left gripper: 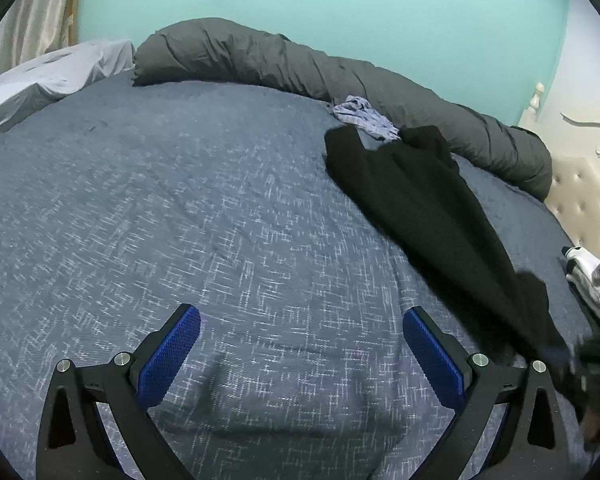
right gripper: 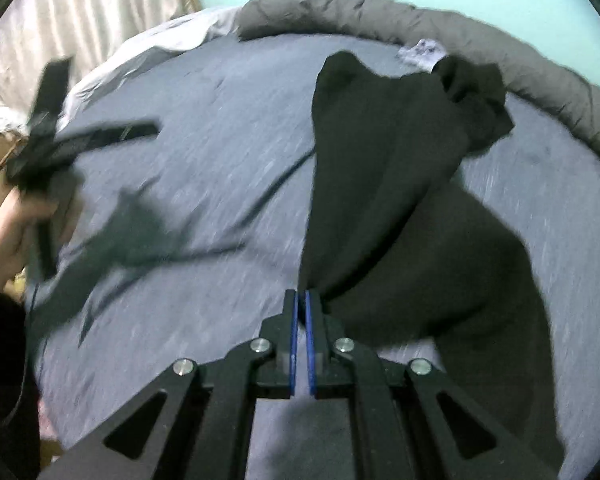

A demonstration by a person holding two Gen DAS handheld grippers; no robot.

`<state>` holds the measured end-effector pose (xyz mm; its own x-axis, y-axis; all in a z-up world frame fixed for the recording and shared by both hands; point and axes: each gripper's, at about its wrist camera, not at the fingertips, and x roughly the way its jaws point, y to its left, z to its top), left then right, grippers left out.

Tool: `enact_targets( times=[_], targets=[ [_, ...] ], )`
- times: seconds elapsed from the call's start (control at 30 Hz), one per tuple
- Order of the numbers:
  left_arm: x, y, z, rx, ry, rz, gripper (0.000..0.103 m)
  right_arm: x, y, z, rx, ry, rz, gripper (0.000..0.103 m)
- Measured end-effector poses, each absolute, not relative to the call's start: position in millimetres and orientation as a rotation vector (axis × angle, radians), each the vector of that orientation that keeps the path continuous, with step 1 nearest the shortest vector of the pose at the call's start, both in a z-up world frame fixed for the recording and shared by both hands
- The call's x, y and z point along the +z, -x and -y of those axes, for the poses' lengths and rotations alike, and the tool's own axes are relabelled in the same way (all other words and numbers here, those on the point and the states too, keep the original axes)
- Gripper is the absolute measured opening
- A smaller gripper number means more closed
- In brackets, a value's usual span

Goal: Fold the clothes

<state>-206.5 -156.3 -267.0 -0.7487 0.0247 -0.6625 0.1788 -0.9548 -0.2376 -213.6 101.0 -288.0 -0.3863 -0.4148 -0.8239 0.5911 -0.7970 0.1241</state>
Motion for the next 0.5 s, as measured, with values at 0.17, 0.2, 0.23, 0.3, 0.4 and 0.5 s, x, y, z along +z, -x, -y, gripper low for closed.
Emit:
enact_targets(
  times=[0.17, 0.2, 0.23, 0.3, 0.4, 0.5],
  targets=[
    [-263.4, 203.4, 155.1, -2.838, -1.066, -0.452, 0.103, -292.5, 190.1, -115.1, -2.170, -1.264, -0.305, 0.000],
    [-263.7, 203.7, 154.3, -2.839, -1.067, -0.448, 0.103, -289.2, 195.4, -122.2, -2.221, -1.265, -0.272, 0.000],
    [-264.2, 204.4, 153.8, -2.838, -1.071, -0.448, 0.103, -282.8, 205.4, -129.9, -2.285, -1.256, -0.220, 0.000],
    [-265.0, 205.9, 153.0, -2.839, -1.076, -0.453, 0.103, -272.5, 225.7, -140.5, -2.369, -1.239, -0.107, 0.002],
    [-265.2, 208.4, 151.6, -2.843, -1.073, -0.435, 0.103, -264.3, 256.4, -132.5, -2.436, -1.215, -0.054, 0.007],
    [-267.6, 211.5, 153.2, -2.837, -1.080, -0.440, 0.103, -264.7, 284.4, -111.2, -2.471, -1.204, -0.060, 0.037]
  ],
)
